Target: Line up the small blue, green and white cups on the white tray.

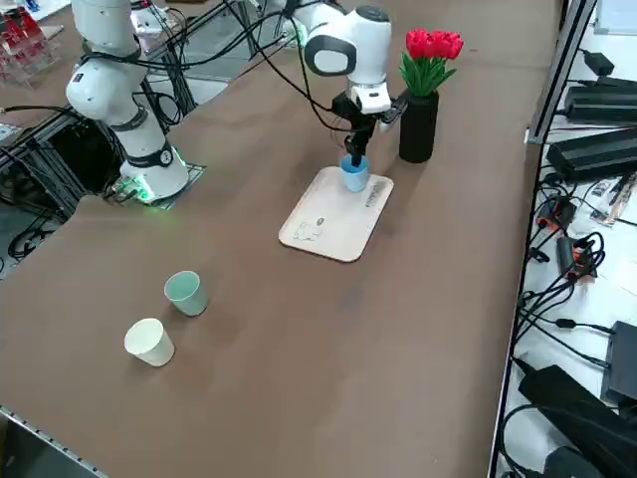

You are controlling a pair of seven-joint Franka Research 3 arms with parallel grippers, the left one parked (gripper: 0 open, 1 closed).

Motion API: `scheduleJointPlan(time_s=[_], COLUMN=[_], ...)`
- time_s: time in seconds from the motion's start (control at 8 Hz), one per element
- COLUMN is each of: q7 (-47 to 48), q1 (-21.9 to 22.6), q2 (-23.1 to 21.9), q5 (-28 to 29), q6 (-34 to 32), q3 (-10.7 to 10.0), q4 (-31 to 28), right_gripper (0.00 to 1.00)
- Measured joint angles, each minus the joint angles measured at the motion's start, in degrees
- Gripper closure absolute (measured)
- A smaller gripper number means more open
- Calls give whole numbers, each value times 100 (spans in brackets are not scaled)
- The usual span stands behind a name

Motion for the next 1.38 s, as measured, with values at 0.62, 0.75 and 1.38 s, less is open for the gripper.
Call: scheduleJointPlan(time_s=[0.62,0.75,1.38], q7=[3,3,1046], q1=[30,28,-652], q2=[-106,-271,-1235], q5=[2,3,30], q6=[-127,-462,-2674], q3=[0,-14,-213], q4=[88,210,1059], right_gripper=[20,3,0])
